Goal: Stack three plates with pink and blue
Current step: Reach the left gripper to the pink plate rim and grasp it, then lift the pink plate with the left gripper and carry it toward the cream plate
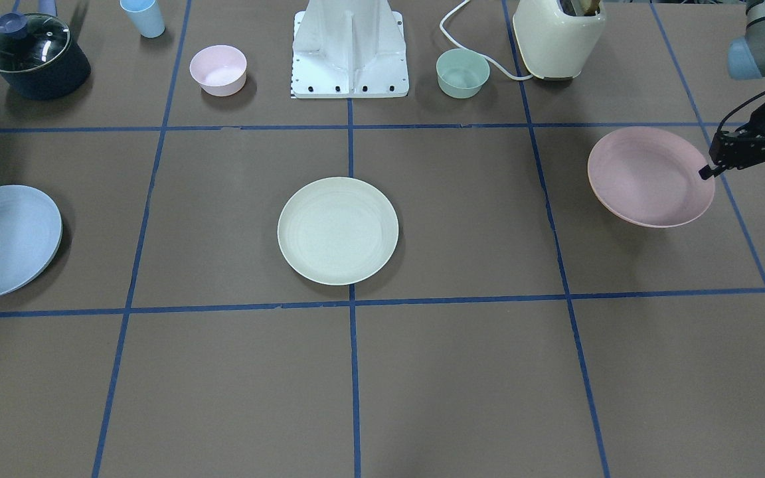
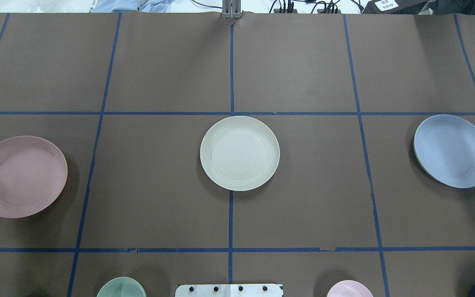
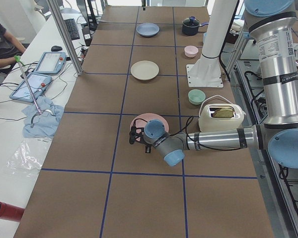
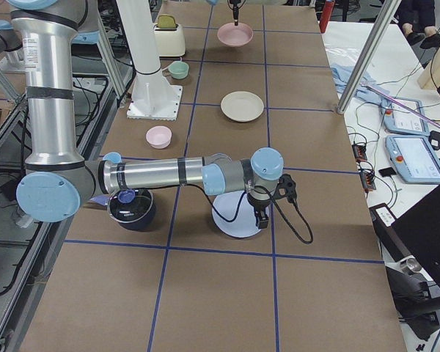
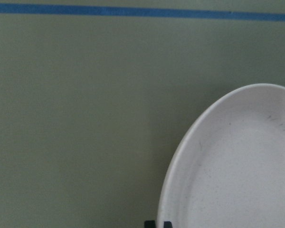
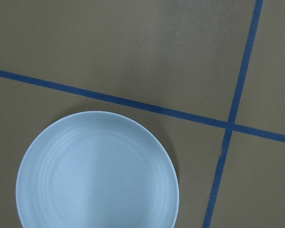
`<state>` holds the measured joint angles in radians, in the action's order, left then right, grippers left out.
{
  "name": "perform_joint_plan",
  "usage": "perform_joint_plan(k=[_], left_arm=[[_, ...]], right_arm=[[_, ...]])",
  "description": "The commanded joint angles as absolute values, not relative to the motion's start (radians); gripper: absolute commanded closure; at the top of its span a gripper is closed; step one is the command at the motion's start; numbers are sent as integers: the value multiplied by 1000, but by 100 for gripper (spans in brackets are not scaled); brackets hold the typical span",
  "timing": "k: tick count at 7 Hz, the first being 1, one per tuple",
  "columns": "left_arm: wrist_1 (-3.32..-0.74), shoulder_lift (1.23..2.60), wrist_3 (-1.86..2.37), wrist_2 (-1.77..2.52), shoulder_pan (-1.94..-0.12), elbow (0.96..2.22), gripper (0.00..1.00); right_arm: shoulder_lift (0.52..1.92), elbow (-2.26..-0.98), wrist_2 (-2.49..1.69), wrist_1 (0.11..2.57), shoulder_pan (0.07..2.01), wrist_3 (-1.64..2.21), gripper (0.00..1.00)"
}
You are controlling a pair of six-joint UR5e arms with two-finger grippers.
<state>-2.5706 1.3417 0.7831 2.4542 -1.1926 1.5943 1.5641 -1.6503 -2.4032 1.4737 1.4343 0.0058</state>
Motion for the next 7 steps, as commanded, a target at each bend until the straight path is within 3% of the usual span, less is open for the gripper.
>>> perform_joint_plan(k=[1, 3, 7], left_arm=[[-2493, 1409, 798, 2528, -1215, 1612, 100], [-2334, 1536, 913, 2519, -1216, 1692, 100], [-2316, 1693, 1265, 2519, -1148, 1781, 100]], right_arm=[[1559, -1559, -2385, 1393, 1424, 5, 0], [1557, -1447, -2349, 1225, 1408, 12, 0], [1559, -1289, -2325, 939, 1307, 156, 0]])
